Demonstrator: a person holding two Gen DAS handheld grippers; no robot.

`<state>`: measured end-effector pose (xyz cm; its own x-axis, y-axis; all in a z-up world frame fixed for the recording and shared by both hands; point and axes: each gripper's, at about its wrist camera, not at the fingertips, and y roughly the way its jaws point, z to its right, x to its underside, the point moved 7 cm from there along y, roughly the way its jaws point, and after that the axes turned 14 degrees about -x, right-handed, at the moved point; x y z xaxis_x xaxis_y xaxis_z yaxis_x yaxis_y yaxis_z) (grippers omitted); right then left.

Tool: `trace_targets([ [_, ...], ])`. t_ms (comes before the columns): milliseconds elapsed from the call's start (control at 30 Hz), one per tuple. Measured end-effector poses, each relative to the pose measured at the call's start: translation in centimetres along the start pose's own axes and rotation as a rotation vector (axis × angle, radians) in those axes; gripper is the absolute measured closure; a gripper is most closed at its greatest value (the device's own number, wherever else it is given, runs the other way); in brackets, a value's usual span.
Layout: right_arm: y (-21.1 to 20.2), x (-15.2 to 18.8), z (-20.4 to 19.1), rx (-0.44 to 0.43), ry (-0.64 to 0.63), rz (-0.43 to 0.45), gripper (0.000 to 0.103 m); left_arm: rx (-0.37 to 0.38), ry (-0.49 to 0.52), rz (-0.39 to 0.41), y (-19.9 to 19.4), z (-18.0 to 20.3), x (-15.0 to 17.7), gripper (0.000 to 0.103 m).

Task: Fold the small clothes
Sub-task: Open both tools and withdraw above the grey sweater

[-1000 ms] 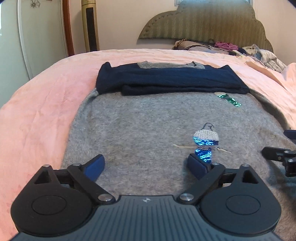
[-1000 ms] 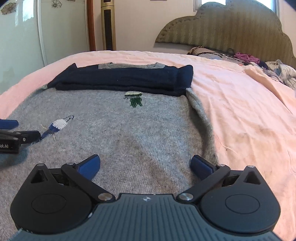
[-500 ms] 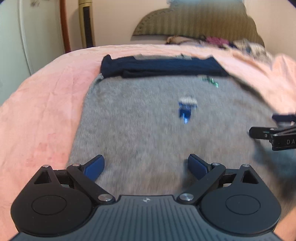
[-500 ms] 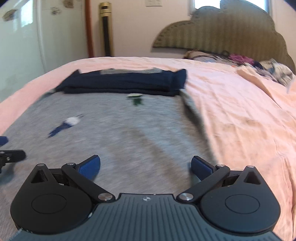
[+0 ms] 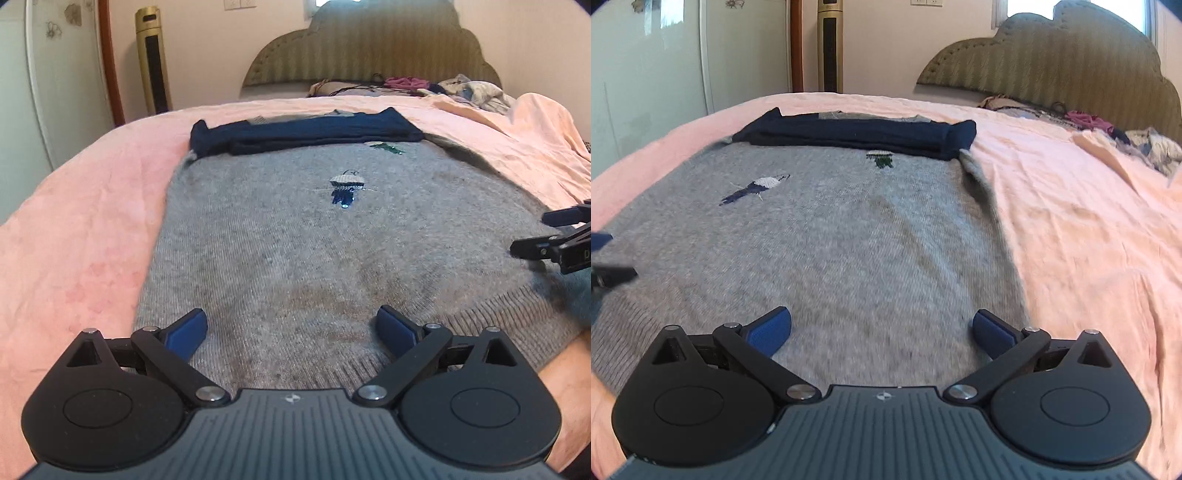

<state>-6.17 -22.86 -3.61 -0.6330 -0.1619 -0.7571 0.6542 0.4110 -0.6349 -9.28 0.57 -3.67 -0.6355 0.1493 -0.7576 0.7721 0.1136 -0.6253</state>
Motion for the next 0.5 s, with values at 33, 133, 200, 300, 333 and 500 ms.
trace_targets([
  [33,-0.3,-0.2,0.0,0.006,0.014,-0.003,0.0,0.004,-0.012,-0.015,-0.1,0.0,-0.3,0.004],
  [133,-1.0,-0.8,-1.3,-0.031,0.009,0.012,0.0,0.025,-0.027,-0.015,-0.7,0.3,-0.8,0.004],
  [200,-1.0,-0.9,-2.5,-0.058,-0.019,0.018,0.0,0.046,-0.03,-0.004,-0.9,0.7,-0.7,0.004],
  [300,0.3,0.1,-3.6,-0.091,-0.05,-0.046,0.0,0.038,0.034,0.012,-0.6,1.6,0.5,0.003],
  [333,0.5,0.7,-3.5,-0.091,-0.072,-0.045,0.0,0.039,0.044,0.028,-0.8,1.5,0.7,0.003],
  [500,-1.3,1.3,-2.1,-0.108,-0.045,-0.056,0.0,0.065,-0.01,0.008,-2.3,-1.1,1.0,0.003],
])
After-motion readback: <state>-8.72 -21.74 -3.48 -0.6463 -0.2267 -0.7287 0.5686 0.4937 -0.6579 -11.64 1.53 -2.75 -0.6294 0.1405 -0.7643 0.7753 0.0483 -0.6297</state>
